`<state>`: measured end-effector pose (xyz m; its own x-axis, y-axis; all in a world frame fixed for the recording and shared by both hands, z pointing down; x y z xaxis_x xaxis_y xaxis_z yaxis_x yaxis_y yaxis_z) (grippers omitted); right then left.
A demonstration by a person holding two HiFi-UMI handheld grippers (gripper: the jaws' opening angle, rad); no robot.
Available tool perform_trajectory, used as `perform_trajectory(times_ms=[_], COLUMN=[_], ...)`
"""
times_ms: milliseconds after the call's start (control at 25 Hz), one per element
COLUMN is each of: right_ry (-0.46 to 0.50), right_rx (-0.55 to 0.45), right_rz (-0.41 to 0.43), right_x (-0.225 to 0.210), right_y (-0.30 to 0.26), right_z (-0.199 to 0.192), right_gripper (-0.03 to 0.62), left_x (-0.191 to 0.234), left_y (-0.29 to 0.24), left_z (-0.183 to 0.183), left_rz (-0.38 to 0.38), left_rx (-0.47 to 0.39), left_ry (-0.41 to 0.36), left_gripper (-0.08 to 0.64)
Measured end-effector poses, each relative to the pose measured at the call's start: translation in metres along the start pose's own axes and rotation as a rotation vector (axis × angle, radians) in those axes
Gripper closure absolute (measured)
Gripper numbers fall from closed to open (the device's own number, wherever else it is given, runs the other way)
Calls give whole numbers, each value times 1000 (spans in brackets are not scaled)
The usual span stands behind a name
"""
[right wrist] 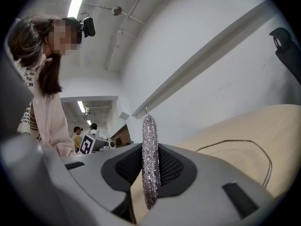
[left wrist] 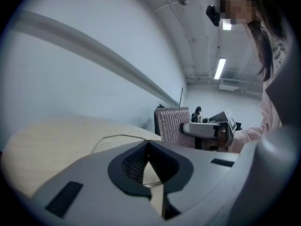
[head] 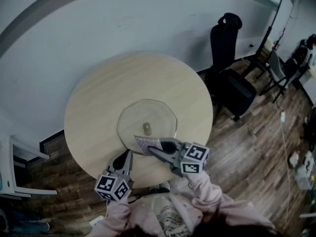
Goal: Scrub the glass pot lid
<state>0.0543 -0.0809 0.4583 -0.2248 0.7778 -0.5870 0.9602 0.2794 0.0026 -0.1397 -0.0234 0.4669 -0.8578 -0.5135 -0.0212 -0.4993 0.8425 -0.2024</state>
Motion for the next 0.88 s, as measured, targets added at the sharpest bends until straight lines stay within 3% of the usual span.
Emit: perform_trajectory(times_ms=[880], right_ry=[13], right_rx=[-10], right_rz=[-1], right_x=[1], right_y=[-2], right_z=[-2], right_gripper=[517], left_x=[1], left_y=[2], left_z=[2], left_rz=[-26], left_rx=[1], left_ry=[-28], left_gripper=[565])
Point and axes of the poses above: the fingertips, and each gripper's own axes: y backward along the fingers, x to its left, z out of its top, the point moved 8 cm from there along y, backward along the fingers, and after that the axes turned 15 degrees about -y, right-handed, at the moved point
